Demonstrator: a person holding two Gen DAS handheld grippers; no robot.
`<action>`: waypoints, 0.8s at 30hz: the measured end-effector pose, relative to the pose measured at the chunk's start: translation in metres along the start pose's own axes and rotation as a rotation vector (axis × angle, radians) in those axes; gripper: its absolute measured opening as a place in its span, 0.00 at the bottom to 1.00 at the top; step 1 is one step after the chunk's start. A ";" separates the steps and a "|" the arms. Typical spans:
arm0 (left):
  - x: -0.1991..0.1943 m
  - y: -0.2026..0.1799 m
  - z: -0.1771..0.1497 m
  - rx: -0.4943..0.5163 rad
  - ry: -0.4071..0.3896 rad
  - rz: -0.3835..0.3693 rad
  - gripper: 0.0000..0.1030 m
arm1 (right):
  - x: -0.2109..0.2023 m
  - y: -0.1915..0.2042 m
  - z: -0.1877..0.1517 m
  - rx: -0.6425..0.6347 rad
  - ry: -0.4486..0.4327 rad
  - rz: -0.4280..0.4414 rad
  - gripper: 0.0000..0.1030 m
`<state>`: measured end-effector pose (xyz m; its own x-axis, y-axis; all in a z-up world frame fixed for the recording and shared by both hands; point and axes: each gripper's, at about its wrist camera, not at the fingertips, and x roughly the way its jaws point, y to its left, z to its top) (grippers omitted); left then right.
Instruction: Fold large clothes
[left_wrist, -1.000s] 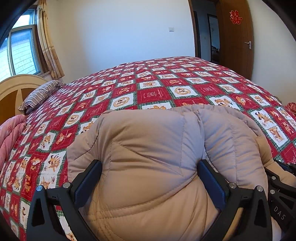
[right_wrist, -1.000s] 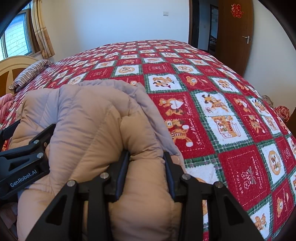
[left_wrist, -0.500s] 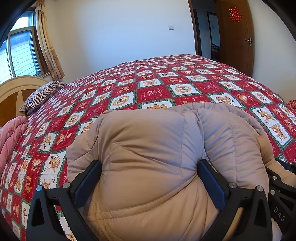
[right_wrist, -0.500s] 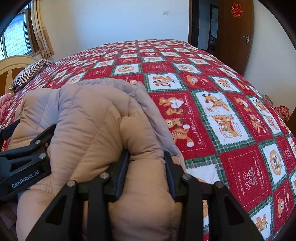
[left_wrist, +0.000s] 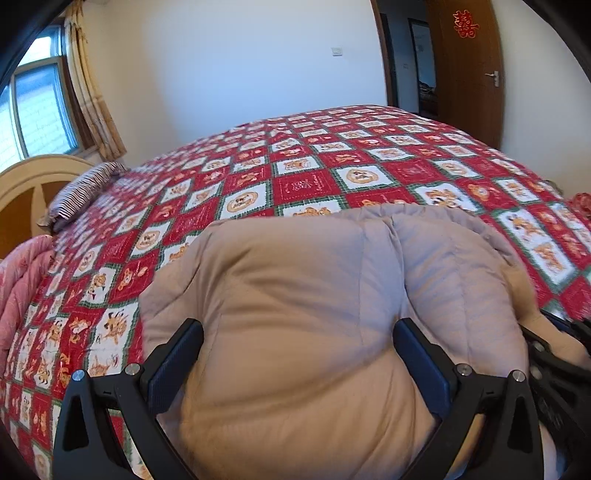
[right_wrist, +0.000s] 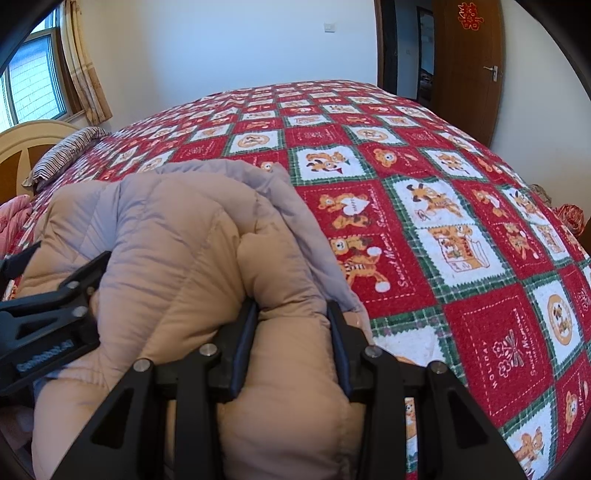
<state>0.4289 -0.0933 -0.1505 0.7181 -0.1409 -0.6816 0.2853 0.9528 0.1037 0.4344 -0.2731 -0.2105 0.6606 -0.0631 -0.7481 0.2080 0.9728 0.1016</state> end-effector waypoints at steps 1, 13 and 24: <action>-0.011 0.014 -0.002 -0.025 -0.009 -0.010 0.99 | -0.001 0.000 0.000 -0.002 -0.001 0.005 0.39; -0.050 0.134 -0.087 -0.314 0.067 -0.247 0.99 | -0.049 -0.031 -0.010 -0.052 -0.077 0.014 0.88; -0.034 0.117 -0.088 -0.313 0.073 -0.360 0.99 | -0.015 -0.049 -0.027 0.162 0.078 0.329 0.68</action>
<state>0.3821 0.0468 -0.1791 0.5590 -0.4679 -0.6845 0.2948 0.8838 -0.3634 0.3944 -0.3135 -0.2220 0.6556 0.2701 -0.7051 0.1092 0.8901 0.4425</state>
